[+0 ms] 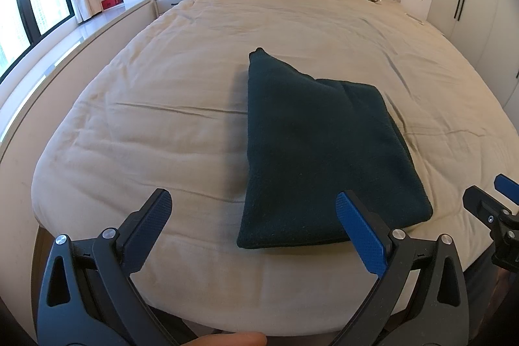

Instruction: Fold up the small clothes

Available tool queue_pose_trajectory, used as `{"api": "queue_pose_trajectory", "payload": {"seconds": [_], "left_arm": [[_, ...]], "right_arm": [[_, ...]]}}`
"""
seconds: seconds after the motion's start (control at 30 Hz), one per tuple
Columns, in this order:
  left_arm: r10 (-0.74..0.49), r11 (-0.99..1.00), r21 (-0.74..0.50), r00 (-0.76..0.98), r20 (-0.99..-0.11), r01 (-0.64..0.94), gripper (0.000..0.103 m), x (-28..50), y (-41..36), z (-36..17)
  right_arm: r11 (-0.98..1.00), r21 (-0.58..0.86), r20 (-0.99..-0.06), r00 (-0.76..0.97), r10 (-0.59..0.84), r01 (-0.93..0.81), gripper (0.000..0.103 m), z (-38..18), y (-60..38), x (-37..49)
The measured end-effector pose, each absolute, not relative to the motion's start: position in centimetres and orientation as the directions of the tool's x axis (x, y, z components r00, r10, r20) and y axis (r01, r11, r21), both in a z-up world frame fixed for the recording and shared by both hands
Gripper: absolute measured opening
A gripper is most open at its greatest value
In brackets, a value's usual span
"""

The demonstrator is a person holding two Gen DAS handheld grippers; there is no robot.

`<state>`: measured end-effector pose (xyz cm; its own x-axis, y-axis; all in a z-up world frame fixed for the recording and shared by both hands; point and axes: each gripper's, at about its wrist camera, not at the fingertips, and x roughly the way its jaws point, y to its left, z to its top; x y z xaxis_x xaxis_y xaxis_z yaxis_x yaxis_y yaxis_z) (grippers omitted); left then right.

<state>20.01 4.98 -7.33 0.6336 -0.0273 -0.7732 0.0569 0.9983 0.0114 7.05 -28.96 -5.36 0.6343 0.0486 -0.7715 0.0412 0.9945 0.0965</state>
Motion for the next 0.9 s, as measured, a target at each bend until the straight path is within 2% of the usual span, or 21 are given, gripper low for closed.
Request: {"api": "queue_pose_trajectory", "payload": {"seconds": [0.9], "left_arm": [[-0.026,0.998,0.013,0.632,-0.774,0.056,0.103,19.98,5.03,-7.49]], "right_arm": [[0.994,0.099,-0.773,0.632,0.051,0.04,0.103,-5.47,-28.82,6.93]]}}
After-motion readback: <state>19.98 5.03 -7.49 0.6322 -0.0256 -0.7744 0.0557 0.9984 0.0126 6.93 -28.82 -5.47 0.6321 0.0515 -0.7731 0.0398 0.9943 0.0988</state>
